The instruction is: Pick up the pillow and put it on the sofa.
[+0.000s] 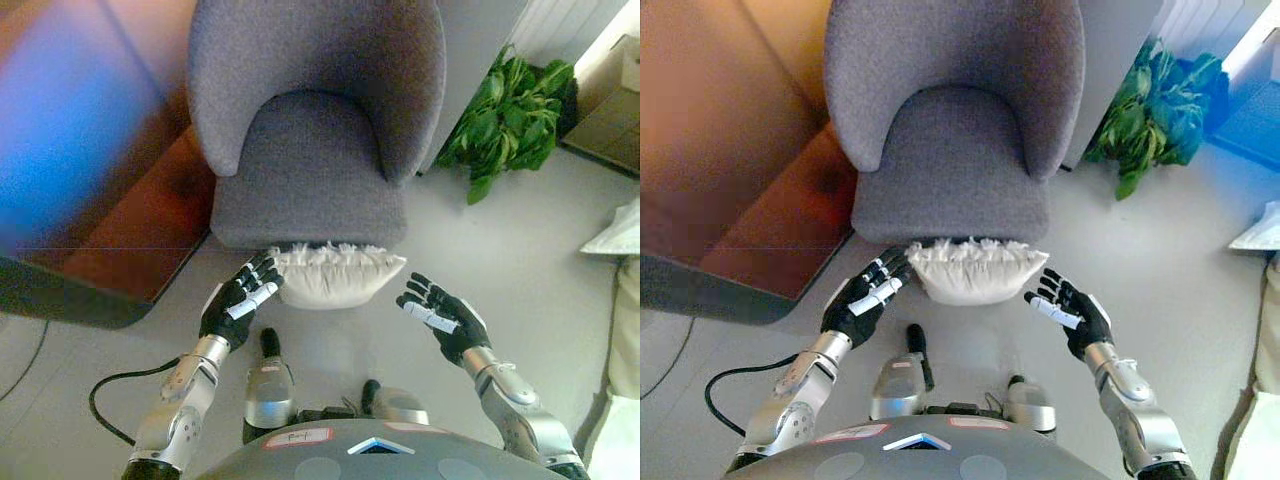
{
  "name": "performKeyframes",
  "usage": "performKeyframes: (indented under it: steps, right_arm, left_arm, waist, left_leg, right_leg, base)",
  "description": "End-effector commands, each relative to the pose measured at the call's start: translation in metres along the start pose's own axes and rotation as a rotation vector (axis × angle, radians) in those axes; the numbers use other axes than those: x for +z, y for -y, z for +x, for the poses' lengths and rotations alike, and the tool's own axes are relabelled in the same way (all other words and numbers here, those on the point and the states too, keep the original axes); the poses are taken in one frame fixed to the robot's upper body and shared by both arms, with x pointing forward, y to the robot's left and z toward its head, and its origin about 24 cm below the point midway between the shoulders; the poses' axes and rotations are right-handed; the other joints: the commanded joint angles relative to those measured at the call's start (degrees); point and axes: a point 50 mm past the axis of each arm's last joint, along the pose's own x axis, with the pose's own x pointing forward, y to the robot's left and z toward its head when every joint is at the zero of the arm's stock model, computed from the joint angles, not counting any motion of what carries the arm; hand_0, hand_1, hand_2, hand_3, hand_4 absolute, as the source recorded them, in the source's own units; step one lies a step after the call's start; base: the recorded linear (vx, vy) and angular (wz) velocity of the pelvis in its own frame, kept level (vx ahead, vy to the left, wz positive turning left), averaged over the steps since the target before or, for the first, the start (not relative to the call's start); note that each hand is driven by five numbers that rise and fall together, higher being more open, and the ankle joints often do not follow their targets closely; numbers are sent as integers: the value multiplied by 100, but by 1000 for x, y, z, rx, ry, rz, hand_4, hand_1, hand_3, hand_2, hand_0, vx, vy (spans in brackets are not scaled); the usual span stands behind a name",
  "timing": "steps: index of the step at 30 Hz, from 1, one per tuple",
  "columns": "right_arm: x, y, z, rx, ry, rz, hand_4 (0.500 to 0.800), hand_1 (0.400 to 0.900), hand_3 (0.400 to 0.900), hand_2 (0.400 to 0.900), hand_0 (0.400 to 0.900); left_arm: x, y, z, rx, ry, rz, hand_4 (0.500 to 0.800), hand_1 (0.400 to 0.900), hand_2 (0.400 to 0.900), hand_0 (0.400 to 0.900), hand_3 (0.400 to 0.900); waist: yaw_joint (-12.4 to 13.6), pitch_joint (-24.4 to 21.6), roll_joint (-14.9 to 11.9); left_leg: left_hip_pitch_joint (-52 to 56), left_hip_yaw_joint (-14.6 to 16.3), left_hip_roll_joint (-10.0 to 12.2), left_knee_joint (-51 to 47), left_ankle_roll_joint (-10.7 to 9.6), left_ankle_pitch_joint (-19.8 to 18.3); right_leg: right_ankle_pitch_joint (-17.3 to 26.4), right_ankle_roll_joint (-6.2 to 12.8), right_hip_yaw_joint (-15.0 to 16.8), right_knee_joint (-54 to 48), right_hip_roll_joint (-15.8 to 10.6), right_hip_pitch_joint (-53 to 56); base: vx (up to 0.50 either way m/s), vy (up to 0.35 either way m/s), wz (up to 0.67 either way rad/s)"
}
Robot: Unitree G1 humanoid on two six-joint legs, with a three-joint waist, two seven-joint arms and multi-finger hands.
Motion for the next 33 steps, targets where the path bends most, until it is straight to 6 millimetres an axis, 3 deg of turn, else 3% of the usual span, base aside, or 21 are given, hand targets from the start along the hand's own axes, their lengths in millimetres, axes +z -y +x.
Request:
performKeyframes:
  steps: [1, 3, 4, 7, 9, 11, 13, 14, 16, 19, 21, 23, 24, 26, 29, 33]
  right_arm:
    - [40, -6, 5, 14, 198, 19, 800, 900, 900, 900, 900]
    - [39, -11, 7, 14, 202, 37, 800, 900, 900, 900, 900]
    - [39, -16, 7, 11, 208, 41, 800, 900, 900, 900, 900]
    - [38, -25, 10, 14, 210, 29, 800, 900, 900, 900, 900]
    - [35, -27, 11, 15, 214, 27, 800, 900, 900, 900, 900]
    - [34, -26, 10, 19, 221, 29, 800, 900, 900, 900, 900]
    - [35, -25, 10, 28, 230, 18, 800, 900, 900, 900, 900]
    - [36, -25, 10, 35, 234, 11, 800, 900, 900, 900, 900]
    - [39, -25, 9, 48, 238, -6, 800, 900, 900, 900, 900]
    - [43, -25, 11, 51, 241, -57, 800, 900, 900, 900, 900]
    - [44, -21, 13, 46, 235, -81, 800, 900, 900, 900, 900]
    - [44, -17, 13, 29, 223, -113, 800, 900, 900, 900, 900]
    - [45, -15, 13, 26, 215, -135, 800, 900, 900, 900, 900]
    - [47, -9, 9, 25, 199, -193, 800, 900, 900, 900, 900]
    - [54, 3, 10, -7, 211, -468, 800, 900, 900, 900, 900]
    - [82, 12, 20, -82, 269, -794, 800, 900, 900, 900, 900]
  left_arm:
    - [41, 9, 2, -88, 185, 70, 800, 900, 900, 900, 900]
    - [43, 7, 3, -97, 176, 94, 800, 900, 900, 900, 900]
    - [43, 8, 4, -110, 168, 111, 800, 900, 900, 900, 900]
    - [45, 9, 8, -114, 159, 117, 800, 900, 900, 900, 900]
    - [48, 11, 10, -138, 157, 117, 800, 900, 900, 900, 900]
    - [50, 13, 12, -146, 152, 131, 800, 900, 900, 900, 900]
    - [52, 12, 14, -135, 152, 130, 800, 900, 900, 900, 900]
    - [54, 12, 15, -132, 154, 129, 800, 900, 900, 900, 900]
    - [56, 12, 14, -125, 162, 125, 800, 900, 900, 900, 900]
    - [58, 13, 14, -126, 172, 114, 800, 900, 900, 900, 900]
    - [60, 13, 15, -126, 176, 109, 800, 900, 900, 900, 900]
    - [59, 12, 15, -117, 170, 118, 800, 900, 900, 900, 900]
    - [57, 10, 14, -92, 168, 117, 800, 900, 900, 900, 900]
    - [56, 4, 9, -69, 155, 89, 800, 900, 900, 900, 900]
    - [52, 0, 4, -62, 141, 99, 800, 900, 900, 900, 900]
    - [64, -4, 6, -67, 179, 123, 800, 900, 900, 900, 900]
  waist:
    - [5, -514, -187]
    - [43, -630, -253]
    - [55, -691, -124]
    - [-65, -696, 44]
    - [-110, -681, 99]
    - [-213, -616, 114]
    - [-295, -543, 48]
    - [-329, -546, 1]
    - [-358, -544, -89]
    - [-376, -567, -106]
    - [-357, -572, -95]
    - [-319, -571, -122]
    - [-330, -586, -134]
    - [-334, -616, -109]
    - [-325, -555, -51]
    - [-301, -196, -14]
  left_leg:
    - [-830, -365, -218, 264, 352, -291]
    - [-616, -343, -545, 50, 561, -446]
    - [-491, -298, -575, -10, 695, -501]
    - [-22, -353, -615, -123, 773, -704]
    - [120, -402, -612, -114, 709, -729]
    - [306, -496, -565, -53, 585, -796]
    - [424, -566, -530, 54, 453, -911]
    - [495, -655, -516, 83, 348, -1046]
    - [461, -616, -468, 176, 243, -1037]
    - [466, -735, -122, 381, -39, -1173]
    - [402, -837, 78, 518, -109, -1199]
    - [316, -895, 338, 702, -252, -1154]
    - [345, -936, 453, 729, -302, -1123]
    - [517, -822, 733, 608, -423, -882]
    - [521, -795, 938, 551, -505, -641]
    - [175, -1009, 1184, 867, -634, -740]
  right_leg:
    - [438, 401, -346, 1058, -155, 491]
    - [971, 592, -330, 1809, -263, 324]
    - [1325, 562, -368, 2652, -260, -135]
    - [1257, 377, -504, 3560, -574, -1217]
    - [1114, 267, -645, 3208, -609, -1408]
    - [1334, 275, -659, 2501, -803, -1503]
    - [1835, 430, -617, 1841, -1192, -1512]
    - [2033, 606, -517, 1524, -1360, -1524]
    - [2477, 707, -532, 796, -1610, -1508]
    - [3122, 770, -472, -215, -1873, -1509]
    - [2889, 770, -478, -267, -1820, -1433]
    - [2681, 770, -700, -337, -1770, -1227]
    - [2608, 770, -637, -329, -1710, -1193]
    - [2178, 770, -719, -365, -1525, -1041]
    - [1728, 735, -762, -185, -1311, -1023]
    - [1344, 639, -618, 499, -1252, -1571]
  base:
    - [354, 250, -9]
    - [326, 264, 3]
    - [297, 270, 15]
    - [279, 205, 19]
    - [236, -6, 23]
    - [257, -167, 35]
    - [278, -236, 30]
    - [211, -251, 20]
    - [201, -291, 18]
    - [235, -352, 31]
    - [183, -235, 34]
    - [202, -228, 38]
    - [222, -189, 32]
    - [216, -135, 27]
    - [127, -77, 29]
    - [-67, -119, 40]
